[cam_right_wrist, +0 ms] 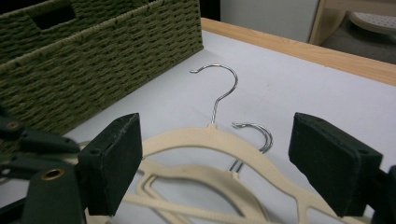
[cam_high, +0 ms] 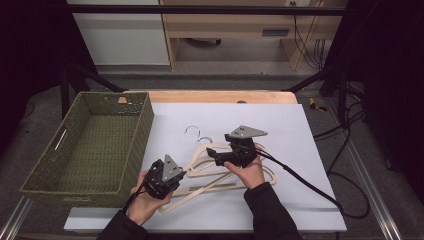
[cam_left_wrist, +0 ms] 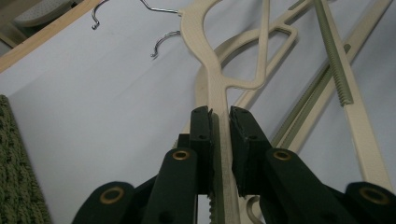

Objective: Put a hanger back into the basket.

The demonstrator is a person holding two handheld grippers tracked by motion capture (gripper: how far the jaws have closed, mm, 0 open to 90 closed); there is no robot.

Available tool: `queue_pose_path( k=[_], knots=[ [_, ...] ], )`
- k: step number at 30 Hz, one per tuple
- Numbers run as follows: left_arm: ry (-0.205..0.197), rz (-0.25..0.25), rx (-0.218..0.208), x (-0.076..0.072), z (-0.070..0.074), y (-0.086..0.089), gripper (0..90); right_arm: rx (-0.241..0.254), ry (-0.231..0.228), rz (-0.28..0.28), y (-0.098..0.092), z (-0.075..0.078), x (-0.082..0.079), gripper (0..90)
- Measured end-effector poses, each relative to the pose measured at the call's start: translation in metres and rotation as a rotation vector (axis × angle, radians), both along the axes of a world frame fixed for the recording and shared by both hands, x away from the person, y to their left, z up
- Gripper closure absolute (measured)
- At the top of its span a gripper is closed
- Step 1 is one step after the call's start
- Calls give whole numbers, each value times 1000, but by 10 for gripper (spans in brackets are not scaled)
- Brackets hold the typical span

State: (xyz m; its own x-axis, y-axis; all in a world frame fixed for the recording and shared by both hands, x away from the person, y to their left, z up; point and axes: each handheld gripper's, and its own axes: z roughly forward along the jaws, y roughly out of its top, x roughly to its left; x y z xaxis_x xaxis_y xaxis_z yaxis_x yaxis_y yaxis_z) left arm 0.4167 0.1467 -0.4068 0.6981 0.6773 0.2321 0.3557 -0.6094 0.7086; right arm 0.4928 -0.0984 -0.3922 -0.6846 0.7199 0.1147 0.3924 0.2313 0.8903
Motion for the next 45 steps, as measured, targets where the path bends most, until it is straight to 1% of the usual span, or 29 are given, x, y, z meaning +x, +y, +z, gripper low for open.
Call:
queue_pose_path(
  k=[4, 5, 7, 8, 9, 10, 11, 12, 13, 14, 16, 17, 22, 24, 25, 26, 27, 29, 30, 31, 32, 35, 37, 38, 41, 42, 43, 44, 45],
  knots=[
    [-22, -3, 9, -2, 1, -1, 795, -38, 15, -12, 16, -2, 12, 216],
    [-22, -3, 9, -2, 1, -1, 794, -38, 15, -12, 16, -2, 12, 216],
    [-11, -6, 11, -3, 1, -2, 794, -73, 30, -17, 26, -6, 22, 262],
    [-14, -5, 15, -3, 1, -2, 794, -73, 30, -17, 26, -6, 22, 262],
    [-17, -2, 13, -3, 1, -2, 794, -72, 45, -19, 30, -8, 26, 279],
    [-11, 3, 21, -3, 1, -1, 794, -74, 56, -14, 35, -11, 32, 320],
    [-11, 3, 21, -3, 1, -1, 794, -74, 56, -14, 35, -11, 32, 320],
    [-8, -3, 12, -3, 0, -2, 794, -82, 80, -19, 42, -15, 38, 352],
    [-8, -3, 12, -3, 0, -2, 794, -82, 80, -19, 42, -15, 38, 352],
    [-16, -1, 13, -3, 0, -2, 794, -98, 90, -22, 47, -20, 44, 390],
    [-12, 4, 15, -4, 0, -2, 794, -109, 119, -27, 51, -26, 49, 429],
    [-21, -1, 14, -4, 0, -2, 794, -117, 130, -28, 53, -28, 51, 454],
    [-20, -1, 17, -4, -1, -2, 794, -115, 176, -16, 56, -37, 58, 598],
    [-18, -5, 23, -4, -1, -2, 794, -117, 197, -19, 56, -39, 60, 678],
    [-18, -5, 23, -4, -1, -2, 794, -117, 197, -19, 56, -39, 60, 678],
    [-19, -8, 24, -4, -2, -3, 794, -111, 222, -18, 56, -39, 61, 751],
    [-23, -6, 22, -5, -2, -4, 794, -106, 230, -6, 56, -39, 61, 786],
    [-20, -9, 23, -6, -2, -4, 794, -98, 241, -1, 56, -37, 59, 832],
    [-23, -10, 22, -6, -2, -4, 794, -102, 234, 3, 55, -37, 59, 836],
    [-23, -10, 22, -6, -2, -4, 793, -95, 242, -9, 55, -35, 57, 838],
    [-9, -11, 16, -8, -4, -5, 793, -103, 238, -8, 55, -34, 56, 840],
    [-4, -14, 20, -9, -6, -5, 792, -106, 231, -16, 54, -32, 54, 846],
    [11, -16, 28, -11, -11, -5, 787, -97, 220, -35, 53, -28, 50, 888],
    [8, -14, 31, -11, -12, -5, 784, -83, 219, -34, 53, -26, 48, 893],
    [20, -18, 30, -11, -15, -4, 781, -83, 199, -36, 52, -22, 42, 897],
    [39, -25, 33, -11, -19, -3, 782, -83, 183, -32, 52, -22, 40, 897],
    [33, -24, 42, -10, -21, -3, 782, -80, 180, -35, 52, -21, 37, 898],
    [39, -30, 29, -9, -22, -2, 778, -81, 164, -36, 51, -21, 35, 898],
    [39, -30, 29, -9, -22, -2, 767, -79, 159, -42, 51, -21, 32, 898]
  ],
)
